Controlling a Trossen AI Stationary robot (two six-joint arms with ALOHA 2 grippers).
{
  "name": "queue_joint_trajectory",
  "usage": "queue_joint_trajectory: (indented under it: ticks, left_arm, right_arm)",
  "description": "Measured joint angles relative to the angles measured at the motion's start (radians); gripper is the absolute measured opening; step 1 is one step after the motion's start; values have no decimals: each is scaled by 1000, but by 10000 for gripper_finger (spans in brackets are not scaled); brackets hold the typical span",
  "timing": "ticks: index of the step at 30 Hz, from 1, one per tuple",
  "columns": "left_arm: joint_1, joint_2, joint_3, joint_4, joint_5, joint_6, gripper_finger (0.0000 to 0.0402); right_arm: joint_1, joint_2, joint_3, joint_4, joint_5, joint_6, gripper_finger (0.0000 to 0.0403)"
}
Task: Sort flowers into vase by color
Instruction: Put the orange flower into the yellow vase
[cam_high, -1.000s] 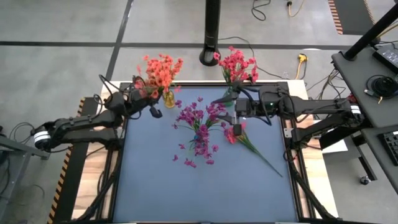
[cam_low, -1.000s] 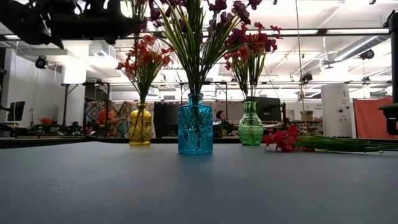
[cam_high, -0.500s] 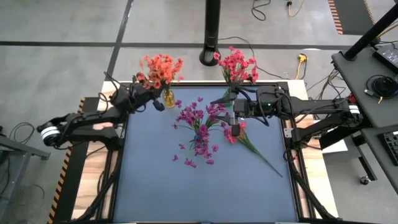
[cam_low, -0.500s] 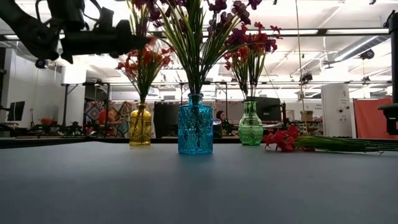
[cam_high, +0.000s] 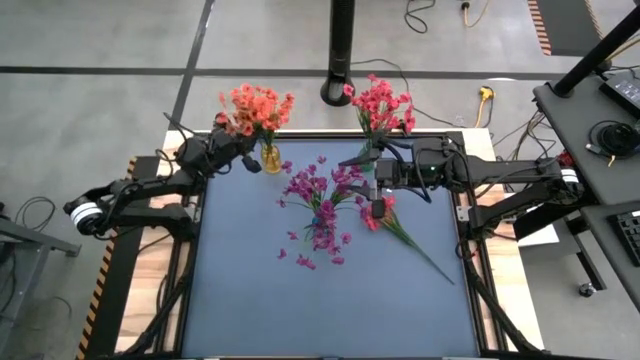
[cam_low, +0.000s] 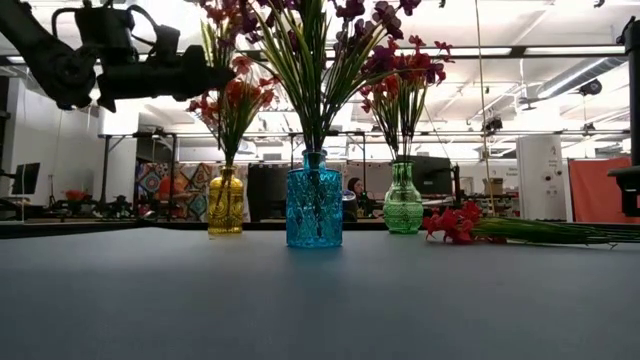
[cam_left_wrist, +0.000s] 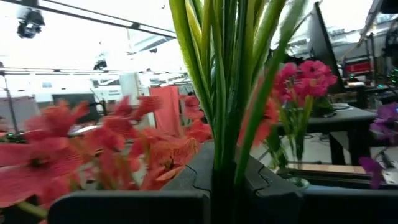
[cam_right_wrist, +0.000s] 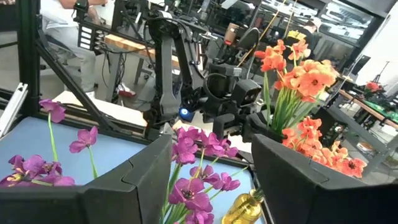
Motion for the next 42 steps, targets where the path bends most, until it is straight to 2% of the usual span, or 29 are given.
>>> queue_joint_trajectory:
  ticks: [5,14,42]
  left_arm:
    - [16,34,-5,36,9,-19,1]
    - [50,174,-5,210,28,-72,1]
    - [76,268,-9,202,15,-107,1]
  right_arm:
    - [0,0,0,3,4,-2,215]
    - [0,0,0,5,4,-11,214]
    - [0,1,0,-2,4,-8,215]
